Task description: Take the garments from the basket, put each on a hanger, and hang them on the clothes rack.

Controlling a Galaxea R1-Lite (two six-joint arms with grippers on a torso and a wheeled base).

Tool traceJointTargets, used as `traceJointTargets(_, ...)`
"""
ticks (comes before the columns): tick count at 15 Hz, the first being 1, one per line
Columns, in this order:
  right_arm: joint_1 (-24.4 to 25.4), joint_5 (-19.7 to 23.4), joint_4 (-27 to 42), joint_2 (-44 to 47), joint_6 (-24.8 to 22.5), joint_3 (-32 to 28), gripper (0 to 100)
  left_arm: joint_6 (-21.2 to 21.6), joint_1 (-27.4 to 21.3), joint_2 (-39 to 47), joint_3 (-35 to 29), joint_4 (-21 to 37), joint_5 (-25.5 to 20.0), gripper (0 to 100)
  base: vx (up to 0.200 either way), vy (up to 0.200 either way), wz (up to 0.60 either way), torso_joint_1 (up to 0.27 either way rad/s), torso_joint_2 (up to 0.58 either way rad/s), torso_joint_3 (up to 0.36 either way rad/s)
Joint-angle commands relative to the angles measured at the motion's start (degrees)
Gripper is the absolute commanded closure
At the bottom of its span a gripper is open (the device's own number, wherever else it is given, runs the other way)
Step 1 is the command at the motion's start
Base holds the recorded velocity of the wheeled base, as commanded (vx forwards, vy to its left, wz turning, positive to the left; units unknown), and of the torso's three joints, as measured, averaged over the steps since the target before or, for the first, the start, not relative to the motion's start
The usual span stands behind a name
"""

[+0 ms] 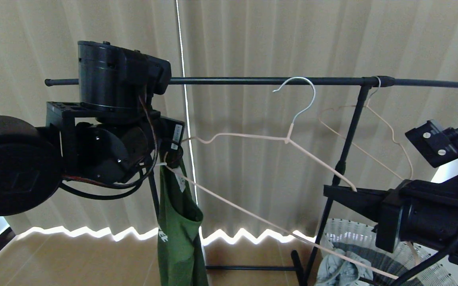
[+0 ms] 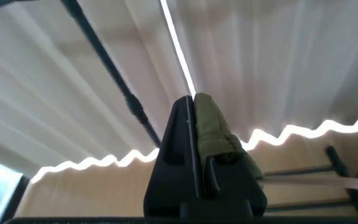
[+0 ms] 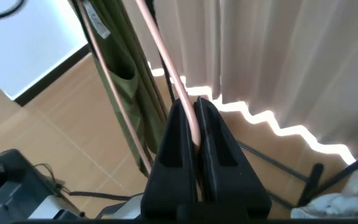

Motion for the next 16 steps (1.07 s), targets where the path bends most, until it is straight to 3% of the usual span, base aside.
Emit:
traceJointTargets(1,0.0,-1.9,0.0,3.1,0.0,-2.5,100,1.8,0.0,-0.1,0.3,0.1,2.6,100,0.000,0.000,0.00,0.000,0.00,0.000)
traceJointTargets(4,0.1,-5.1,-0.1,5.6,0.1,-4.4,100,1.9,0.0,0.1,0.3,0.8,3.8,100,0.000,0.000,0.00,0.000,0.00,0.000)
traceJointTargets(11,1.2,-4.5,-0.2,5.3,0.4,-4.2,100,1.7,-0.3,0.8,0.0,0.7,3.8,100,0.000,0.000,0.00,0.000,0.00,0.000)
traceJointTargets(16,1.1,-5.0,-7.1,9.7,0.4,-4.1,100,1.7,-0.3,0.4,0.1,0.9,3.9,100,0.000,0.000,0.00,0.000,0.00,0.000)
